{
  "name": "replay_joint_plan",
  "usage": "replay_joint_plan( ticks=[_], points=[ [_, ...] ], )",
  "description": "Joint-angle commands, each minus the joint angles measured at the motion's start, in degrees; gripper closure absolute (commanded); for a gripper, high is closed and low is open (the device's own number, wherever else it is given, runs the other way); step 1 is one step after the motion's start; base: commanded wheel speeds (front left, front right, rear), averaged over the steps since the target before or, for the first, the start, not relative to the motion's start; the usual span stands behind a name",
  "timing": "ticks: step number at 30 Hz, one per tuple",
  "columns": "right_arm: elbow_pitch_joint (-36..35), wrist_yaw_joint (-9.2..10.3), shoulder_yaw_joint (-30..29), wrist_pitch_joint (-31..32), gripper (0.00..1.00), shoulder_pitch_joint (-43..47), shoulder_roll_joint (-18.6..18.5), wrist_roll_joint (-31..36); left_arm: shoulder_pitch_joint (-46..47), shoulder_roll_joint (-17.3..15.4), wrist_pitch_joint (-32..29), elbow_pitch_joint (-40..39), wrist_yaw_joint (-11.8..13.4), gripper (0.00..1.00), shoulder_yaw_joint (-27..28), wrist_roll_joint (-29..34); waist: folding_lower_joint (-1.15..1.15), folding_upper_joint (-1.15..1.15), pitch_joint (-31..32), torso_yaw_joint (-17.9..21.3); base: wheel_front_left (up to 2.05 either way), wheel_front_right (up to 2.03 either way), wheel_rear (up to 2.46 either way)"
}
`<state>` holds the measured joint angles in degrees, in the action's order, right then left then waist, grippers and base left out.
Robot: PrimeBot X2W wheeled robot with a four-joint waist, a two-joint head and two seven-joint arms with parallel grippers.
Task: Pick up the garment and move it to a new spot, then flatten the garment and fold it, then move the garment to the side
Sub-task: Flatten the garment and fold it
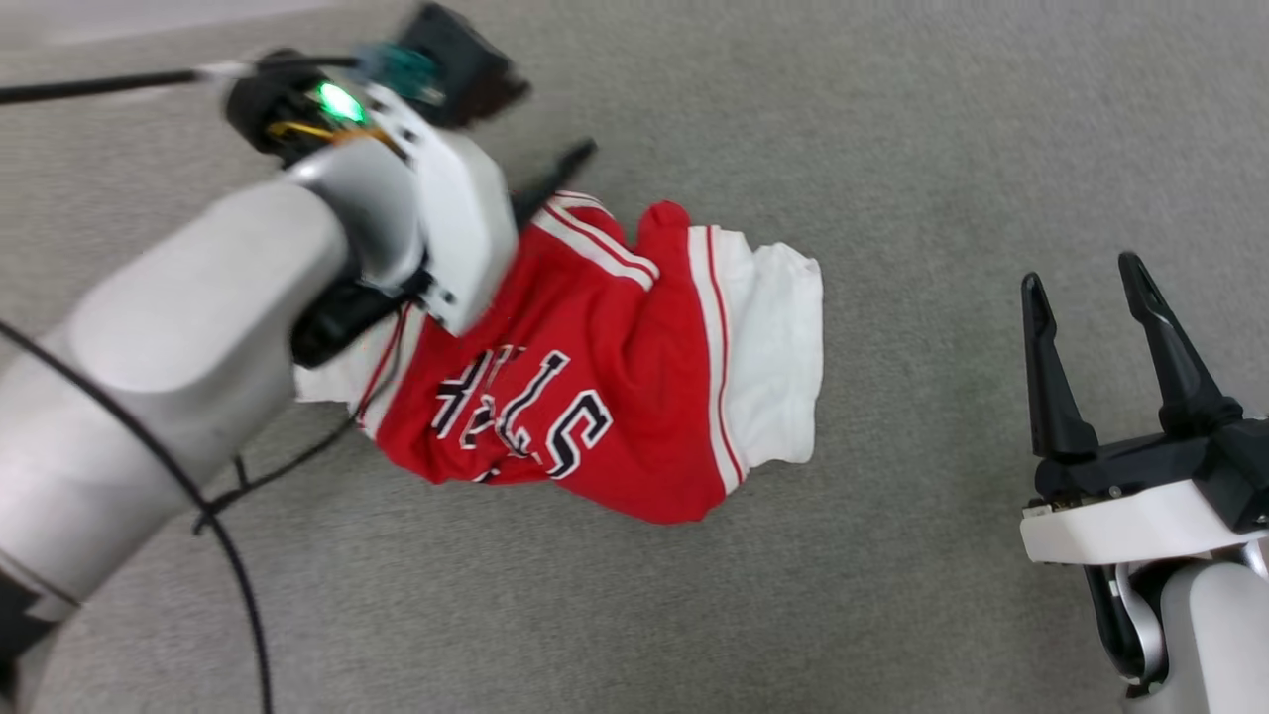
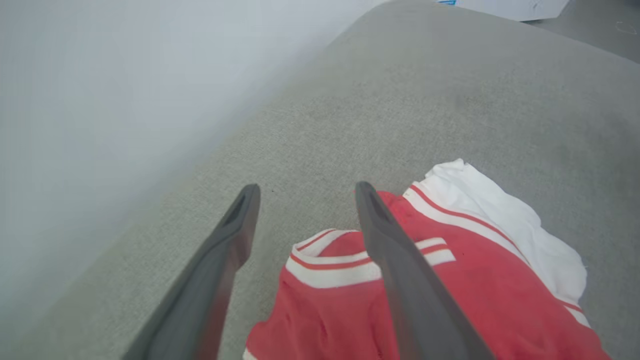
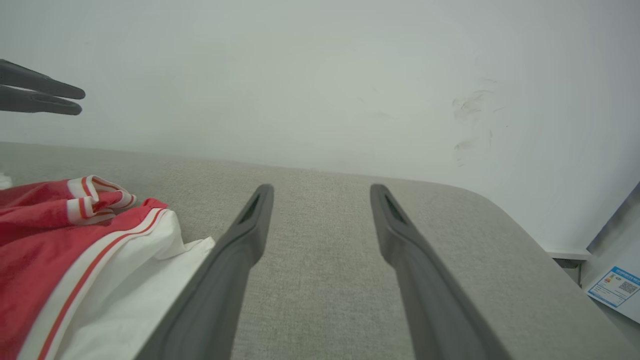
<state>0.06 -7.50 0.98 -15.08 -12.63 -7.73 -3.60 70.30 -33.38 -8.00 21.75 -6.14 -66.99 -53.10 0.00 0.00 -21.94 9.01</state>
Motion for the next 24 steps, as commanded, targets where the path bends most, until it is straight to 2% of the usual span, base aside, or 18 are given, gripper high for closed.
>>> replay_joint_plan(
  ticks=[1,3,6,13,18,24],
  points=[
    [0.1,0.03,-0.2,-0.1,0.00,0.6,-0.2,0.1,0.1,-1.2,1.1,-0.3,0.7,0.00,1.0,0.1,0.00,0.00,1.8,-1.8,0.00,0.00,0.00],
    [0.2,0.02,-0.4,-0.1,0.00,1.2,-0.4,0.0,0.7,-3.2,1.5,-0.8,1.5,0.00,1.9,-0.1,0.00,0.00,2.6,-2.6,0.00,0.00,0.00],
    [0.1,0.02,-0.3,-0.1,0.00,1.3,-0.5,-0.1,1.6,-6.4,-1.6,-1.1,2.0,0.00,2.8,-1.5,0.00,0.00,3.3,-3.3,0.00,0.00,0.00],
    [-0.4,0.03,0.4,-0.1,0.00,0.7,-0.9,-0.3,3.3,-12.6,-19.2,-1.9,1.2,0.00,2.4,-10.2,0.00,0.00,2.6,-3.4,0.00,0.00,0.00],
    [-0.9,0.02,0.5,-0.1,0.00,-0.1,-1.2,-0.2,3.8,-13.5,-27.9,-2.8,2.2,0.00,1.2,-13.3,0.00,0.00,0.5,-2.7,0.00,0.00,0.00],
    [-1.1,0.03,1.1,-0.1,0.00,-1.6,-1.0,0.0,3.5,-12.6,-34.9,-1.6,3.7,0.00,-1.8,-13.0,0.00,0.00,-2.4,-1.1,0.00,0.00,0.00]
  ],
)
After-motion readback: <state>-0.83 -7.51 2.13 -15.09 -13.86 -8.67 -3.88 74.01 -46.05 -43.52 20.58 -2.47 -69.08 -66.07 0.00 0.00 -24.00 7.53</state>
